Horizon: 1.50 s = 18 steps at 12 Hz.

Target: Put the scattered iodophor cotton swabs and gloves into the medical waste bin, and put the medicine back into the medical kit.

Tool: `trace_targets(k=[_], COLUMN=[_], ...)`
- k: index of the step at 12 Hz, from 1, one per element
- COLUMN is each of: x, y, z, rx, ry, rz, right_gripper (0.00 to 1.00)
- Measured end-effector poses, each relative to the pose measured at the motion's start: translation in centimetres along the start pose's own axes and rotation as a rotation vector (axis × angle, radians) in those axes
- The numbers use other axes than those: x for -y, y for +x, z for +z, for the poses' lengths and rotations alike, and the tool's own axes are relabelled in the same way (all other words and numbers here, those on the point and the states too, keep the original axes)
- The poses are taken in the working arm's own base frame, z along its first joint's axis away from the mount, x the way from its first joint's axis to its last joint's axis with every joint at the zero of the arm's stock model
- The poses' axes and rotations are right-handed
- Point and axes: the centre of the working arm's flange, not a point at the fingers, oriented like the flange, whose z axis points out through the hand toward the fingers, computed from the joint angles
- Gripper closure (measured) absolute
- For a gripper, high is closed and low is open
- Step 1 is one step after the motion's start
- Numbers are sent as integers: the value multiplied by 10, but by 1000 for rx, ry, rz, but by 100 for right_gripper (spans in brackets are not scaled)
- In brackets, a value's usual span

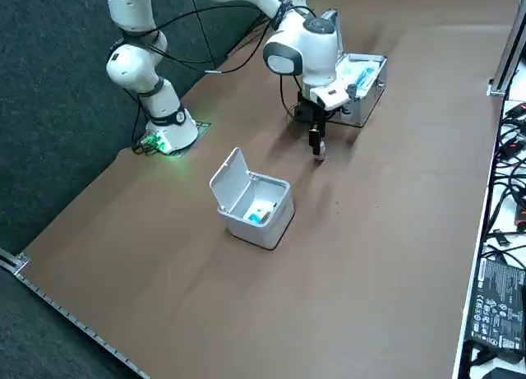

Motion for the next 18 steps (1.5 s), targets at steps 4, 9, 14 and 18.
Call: trace_targets(k=[4,9,14,18], x=[0,0,-1,5], y=[0,0,6,30], z=[3,7,-3,-65], rx=[2,6,-13,-35], ry=[-1,-3,-4,13], rz=[35,38,46,104], right_gripper=[27,35,63,63])
